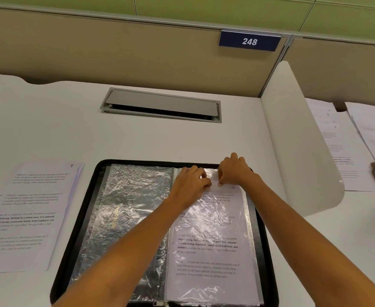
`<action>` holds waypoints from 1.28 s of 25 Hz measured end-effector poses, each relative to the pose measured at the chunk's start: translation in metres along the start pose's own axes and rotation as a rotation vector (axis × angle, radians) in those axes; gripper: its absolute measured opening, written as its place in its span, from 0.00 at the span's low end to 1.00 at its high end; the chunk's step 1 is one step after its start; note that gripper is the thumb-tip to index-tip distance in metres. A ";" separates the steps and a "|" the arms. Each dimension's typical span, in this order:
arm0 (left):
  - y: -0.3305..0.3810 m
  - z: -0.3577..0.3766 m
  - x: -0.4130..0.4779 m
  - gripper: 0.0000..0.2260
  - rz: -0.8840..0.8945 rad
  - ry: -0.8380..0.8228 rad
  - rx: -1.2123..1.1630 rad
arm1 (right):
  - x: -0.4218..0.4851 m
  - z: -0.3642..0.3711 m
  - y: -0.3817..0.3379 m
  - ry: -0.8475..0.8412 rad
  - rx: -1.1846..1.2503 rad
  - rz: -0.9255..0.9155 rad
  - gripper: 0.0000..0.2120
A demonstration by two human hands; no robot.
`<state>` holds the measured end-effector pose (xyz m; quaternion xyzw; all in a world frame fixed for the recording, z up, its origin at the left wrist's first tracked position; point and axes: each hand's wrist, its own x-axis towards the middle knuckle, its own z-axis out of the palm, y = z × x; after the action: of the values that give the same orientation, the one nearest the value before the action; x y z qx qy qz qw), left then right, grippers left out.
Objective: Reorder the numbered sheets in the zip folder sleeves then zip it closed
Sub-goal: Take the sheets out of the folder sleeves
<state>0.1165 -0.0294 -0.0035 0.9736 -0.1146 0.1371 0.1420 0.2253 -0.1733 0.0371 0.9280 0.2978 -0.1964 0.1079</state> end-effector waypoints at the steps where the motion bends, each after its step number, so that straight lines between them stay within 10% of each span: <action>1: 0.000 0.000 0.000 0.05 0.000 0.001 0.001 | 0.000 0.001 0.001 0.001 0.011 -0.006 0.10; 14: 0.002 -0.001 0.014 0.04 -0.083 0.032 -0.042 | 0.024 -0.035 0.030 0.126 0.328 0.046 0.11; 25: -0.005 0.013 0.024 0.04 -0.080 0.053 -0.082 | 0.033 -0.040 0.025 -0.202 0.445 0.248 0.13; 32: -0.008 0.026 0.027 0.15 -0.087 0.039 -0.068 | 0.049 -0.051 0.035 0.034 0.665 0.318 0.10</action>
<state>0.1496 -0.0351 -0.0213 0.9694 -0.0739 0.1457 0.1831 0.2976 -0.1601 0.0646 0.9502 0.0717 -0.2476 -0.1752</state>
